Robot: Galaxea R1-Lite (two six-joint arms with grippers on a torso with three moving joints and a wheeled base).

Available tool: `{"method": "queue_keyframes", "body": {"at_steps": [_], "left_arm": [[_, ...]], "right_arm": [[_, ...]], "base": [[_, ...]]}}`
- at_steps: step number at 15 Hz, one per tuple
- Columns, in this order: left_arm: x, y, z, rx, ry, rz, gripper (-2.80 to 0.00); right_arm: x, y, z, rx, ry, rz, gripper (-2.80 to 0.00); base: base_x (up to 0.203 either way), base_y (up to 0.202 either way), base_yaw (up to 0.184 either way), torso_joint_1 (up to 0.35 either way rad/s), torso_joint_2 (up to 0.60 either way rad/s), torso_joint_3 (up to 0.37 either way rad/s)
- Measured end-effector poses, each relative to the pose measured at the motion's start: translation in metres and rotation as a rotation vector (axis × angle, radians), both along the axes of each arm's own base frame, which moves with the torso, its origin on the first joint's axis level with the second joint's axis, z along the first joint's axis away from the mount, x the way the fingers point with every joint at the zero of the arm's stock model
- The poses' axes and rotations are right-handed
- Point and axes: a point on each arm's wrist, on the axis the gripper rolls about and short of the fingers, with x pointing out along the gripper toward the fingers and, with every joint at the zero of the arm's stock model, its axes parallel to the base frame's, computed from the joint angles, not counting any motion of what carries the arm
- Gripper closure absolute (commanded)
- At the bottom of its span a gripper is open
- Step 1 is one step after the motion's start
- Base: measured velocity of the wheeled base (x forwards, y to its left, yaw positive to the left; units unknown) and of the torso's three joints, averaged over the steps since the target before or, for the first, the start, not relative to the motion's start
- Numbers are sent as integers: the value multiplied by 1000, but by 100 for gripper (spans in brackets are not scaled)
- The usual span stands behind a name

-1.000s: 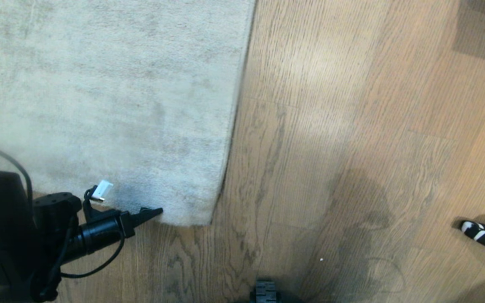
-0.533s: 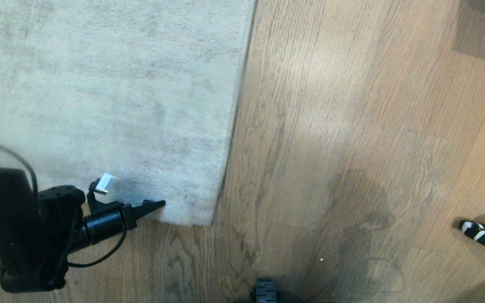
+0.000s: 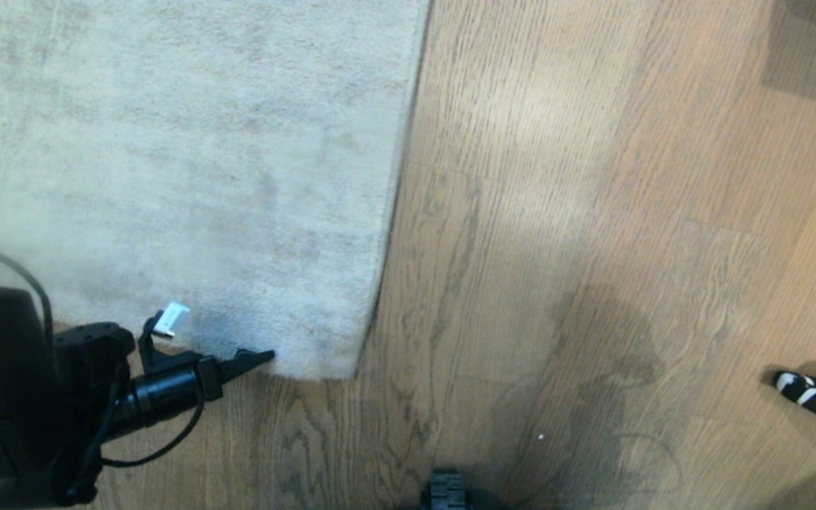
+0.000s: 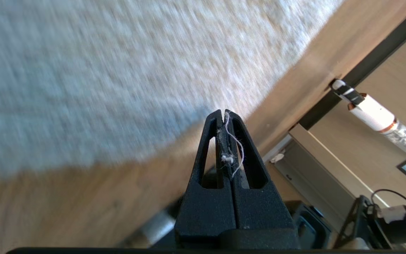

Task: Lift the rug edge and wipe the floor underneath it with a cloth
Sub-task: Place the foam protection net on the floor

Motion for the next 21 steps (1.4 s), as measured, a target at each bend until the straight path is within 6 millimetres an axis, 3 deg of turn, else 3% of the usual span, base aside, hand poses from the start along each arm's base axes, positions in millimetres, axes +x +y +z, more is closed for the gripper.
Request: {"method": "queue_keyframes", "body": {"at_steps": [4,8,13,17,21], "left_arm": [[-29,6,6,10,30,35,0],[-69,29,24,137,-72,170,0],[-124,68,81,342,-336,514,0],[-155,51,117,410,-518,525,0],[-188,17,132,408,-586,451,0]], "right_arm": [[0,0,0,0,1,0,0],[0,0,0,0,0,0,0],[0,0,0,0,0,0,0],[0,0,0,0,0,0,0],[0,0,0,0,0,0,0]], "base": [[0,0,0,0,0,0],[0,0,0,0,0,0],[0,0,0,0,0,0],[0,0,0,0,0,0],[0,0,0,0,0,0]]}}
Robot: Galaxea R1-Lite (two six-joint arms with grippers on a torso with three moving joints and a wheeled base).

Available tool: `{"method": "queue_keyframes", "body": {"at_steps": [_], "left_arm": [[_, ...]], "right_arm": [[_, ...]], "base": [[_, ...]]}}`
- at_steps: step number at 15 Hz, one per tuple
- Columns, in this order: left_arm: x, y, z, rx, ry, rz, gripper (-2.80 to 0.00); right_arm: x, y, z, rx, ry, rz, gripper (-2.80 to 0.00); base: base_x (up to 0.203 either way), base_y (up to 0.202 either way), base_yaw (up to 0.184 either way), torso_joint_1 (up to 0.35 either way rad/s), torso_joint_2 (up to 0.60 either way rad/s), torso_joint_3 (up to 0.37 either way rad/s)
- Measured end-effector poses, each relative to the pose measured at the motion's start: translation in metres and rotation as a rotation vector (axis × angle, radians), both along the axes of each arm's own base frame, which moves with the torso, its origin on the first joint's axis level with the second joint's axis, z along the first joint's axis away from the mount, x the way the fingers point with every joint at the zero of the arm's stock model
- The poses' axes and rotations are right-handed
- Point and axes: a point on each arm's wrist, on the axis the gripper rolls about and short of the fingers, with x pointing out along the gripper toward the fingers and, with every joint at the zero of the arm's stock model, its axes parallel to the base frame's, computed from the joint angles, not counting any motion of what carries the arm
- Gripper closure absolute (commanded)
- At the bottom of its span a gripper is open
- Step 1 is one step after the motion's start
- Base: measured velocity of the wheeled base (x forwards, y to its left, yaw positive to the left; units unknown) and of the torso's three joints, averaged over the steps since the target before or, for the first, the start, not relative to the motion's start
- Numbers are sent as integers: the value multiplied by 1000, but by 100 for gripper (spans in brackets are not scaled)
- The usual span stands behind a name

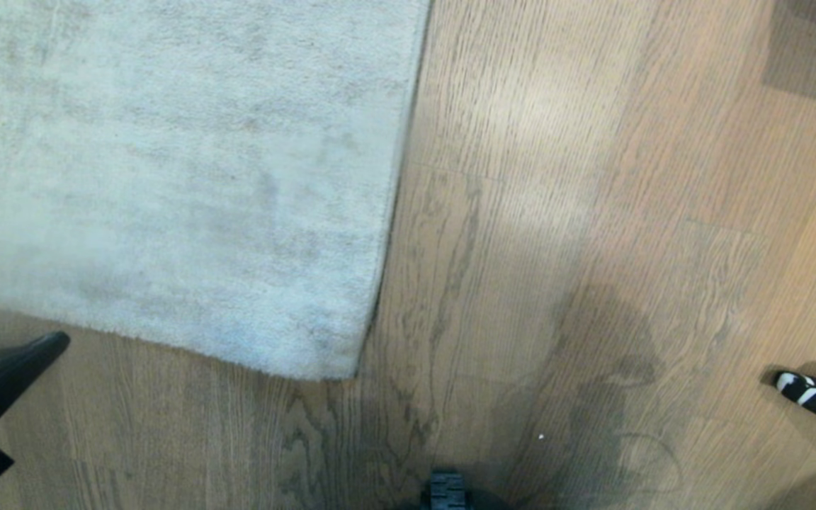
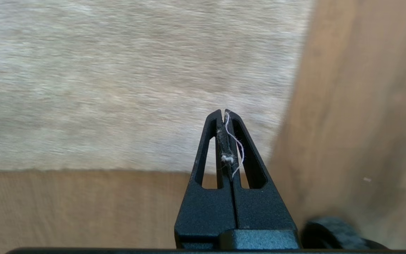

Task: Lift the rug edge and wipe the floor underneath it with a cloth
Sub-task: Place the foam protection net on the floor

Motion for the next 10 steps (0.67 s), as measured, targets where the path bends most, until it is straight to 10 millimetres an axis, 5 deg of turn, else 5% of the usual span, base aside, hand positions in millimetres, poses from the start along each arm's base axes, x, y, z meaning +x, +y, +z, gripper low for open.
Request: {"method": "queue_keyframes", "body": {"at_steps": [5,10], "left_arm": [[-48,-40,-14,-15,21,-58,0],[-82,-44,-44,60,78,168,0]], "right_arm": [[0,0,0,0,1,0,0],[0,0,0,0,0,0,0]], "base": [[0,0,0,0,0,0],[0,0,0,0,0,0]]}}
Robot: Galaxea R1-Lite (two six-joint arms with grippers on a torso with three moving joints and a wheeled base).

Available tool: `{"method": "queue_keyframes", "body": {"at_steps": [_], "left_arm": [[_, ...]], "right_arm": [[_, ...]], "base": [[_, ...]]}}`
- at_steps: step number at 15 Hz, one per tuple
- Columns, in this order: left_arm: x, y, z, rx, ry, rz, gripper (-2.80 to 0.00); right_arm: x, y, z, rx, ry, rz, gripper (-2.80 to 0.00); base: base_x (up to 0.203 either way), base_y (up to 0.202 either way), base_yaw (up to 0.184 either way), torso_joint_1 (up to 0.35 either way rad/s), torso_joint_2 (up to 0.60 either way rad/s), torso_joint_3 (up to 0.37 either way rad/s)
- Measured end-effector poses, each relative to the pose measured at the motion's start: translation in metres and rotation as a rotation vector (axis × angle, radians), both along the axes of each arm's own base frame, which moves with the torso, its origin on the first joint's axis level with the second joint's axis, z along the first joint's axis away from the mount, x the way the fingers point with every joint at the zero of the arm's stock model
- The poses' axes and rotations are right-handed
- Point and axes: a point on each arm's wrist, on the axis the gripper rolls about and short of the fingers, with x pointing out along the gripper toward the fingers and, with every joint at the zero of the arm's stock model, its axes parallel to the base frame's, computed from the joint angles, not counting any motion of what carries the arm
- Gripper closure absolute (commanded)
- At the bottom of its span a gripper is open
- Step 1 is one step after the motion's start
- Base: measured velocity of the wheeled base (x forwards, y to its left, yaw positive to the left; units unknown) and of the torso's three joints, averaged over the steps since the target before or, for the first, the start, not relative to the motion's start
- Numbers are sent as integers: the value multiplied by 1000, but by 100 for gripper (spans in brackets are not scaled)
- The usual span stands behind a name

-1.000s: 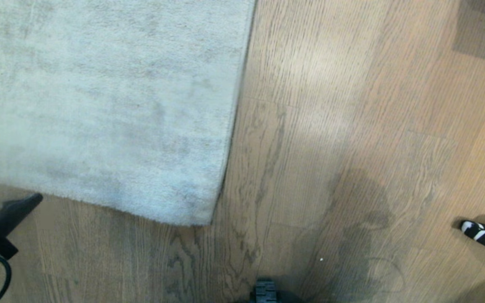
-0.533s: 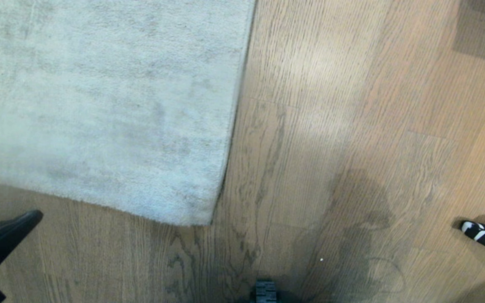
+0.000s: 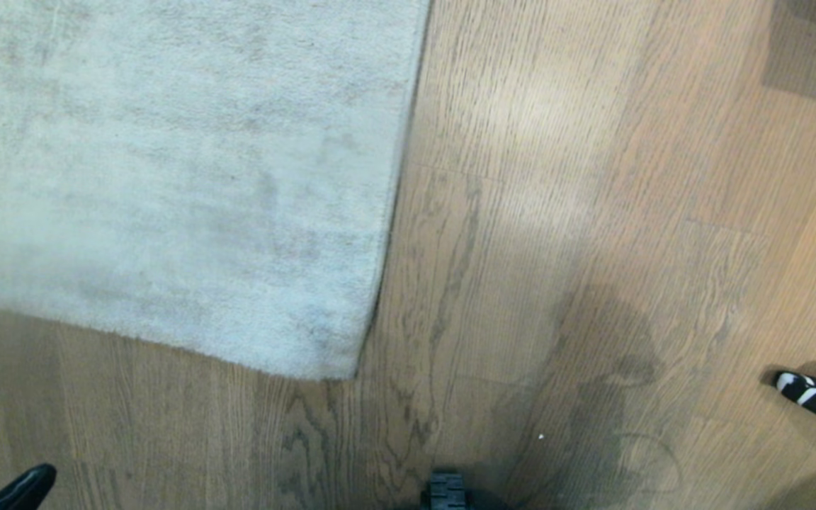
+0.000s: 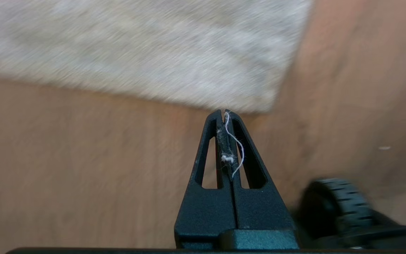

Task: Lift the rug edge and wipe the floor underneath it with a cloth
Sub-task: Place the foam protection net on the floor

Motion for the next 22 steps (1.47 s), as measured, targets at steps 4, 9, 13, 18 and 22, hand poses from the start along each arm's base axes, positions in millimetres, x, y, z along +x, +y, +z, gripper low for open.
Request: {"method": "queue_keyframes", "body": {"at_steps": [4,9,13,18,22], "left_arm": [[-21,2,-22,18,17,82,0],[-33,5,-38,39,7,173,0],[-34,5,-38,38,-11,176,0],[-35,5,-38,37,-13,176,0],[-35,5,-38,35,-13,177,0]], "right_arm": [[0,0,0,0,0,0,0],[0,0,0,0,1,0,0],[0,0,0,0,1,0,0],[0,0,0,0,0,0,0],[0,0,0,0,0,0,0]], "base": [[0,0,0,0,0,0],[0,0,0,0,0,0],[0,0,0,0,0,0],[0,0,0,0,0,0],[0,0,0,0,0,0]]}}
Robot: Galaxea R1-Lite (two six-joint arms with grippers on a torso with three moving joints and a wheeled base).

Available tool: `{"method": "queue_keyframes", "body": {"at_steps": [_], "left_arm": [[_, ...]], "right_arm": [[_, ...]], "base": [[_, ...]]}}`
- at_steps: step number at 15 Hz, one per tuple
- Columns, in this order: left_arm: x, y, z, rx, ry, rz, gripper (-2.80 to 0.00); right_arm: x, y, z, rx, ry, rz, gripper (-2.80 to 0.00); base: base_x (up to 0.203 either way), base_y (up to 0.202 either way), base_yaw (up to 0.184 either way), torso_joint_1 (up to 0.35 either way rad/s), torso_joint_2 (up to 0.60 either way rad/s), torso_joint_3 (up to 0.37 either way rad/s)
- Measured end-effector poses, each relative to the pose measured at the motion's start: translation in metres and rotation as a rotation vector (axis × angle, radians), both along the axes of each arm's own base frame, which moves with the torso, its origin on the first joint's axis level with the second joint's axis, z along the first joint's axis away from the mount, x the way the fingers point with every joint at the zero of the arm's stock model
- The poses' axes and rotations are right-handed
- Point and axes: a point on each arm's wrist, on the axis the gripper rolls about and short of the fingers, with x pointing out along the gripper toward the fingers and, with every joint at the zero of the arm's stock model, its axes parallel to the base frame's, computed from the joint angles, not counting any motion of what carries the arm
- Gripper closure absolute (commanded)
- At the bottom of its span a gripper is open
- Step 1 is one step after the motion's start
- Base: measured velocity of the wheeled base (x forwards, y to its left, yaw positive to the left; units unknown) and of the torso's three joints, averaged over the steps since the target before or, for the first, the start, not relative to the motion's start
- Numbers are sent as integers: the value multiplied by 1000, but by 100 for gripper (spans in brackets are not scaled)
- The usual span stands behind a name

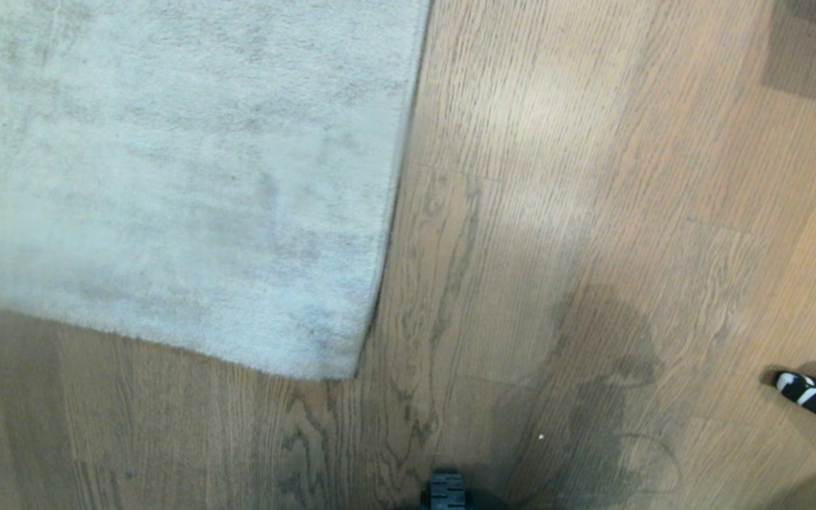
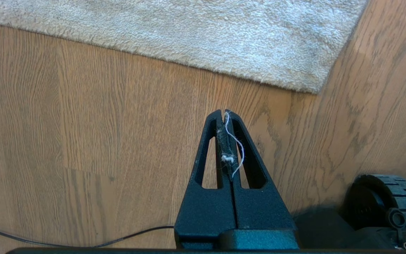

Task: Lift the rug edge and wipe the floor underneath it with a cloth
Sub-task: Place the foam protection net on the floor

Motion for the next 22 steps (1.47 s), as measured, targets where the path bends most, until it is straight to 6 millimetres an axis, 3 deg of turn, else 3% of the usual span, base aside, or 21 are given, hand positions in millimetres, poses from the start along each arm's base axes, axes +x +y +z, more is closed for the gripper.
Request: {"method": "queue_keyframes", "body": {"at_steps": [18,22], "left_arm": [[0,0,0,-1,0,2,0],[0,0,0,-1,0,1,0]], "right_arm": [[0,0,0,-7,3,-1,0],[8,0,11,9,45,-20,0]], "base": [[0,0,0,0,0,0],[0,0,0,0,0,0]]}}
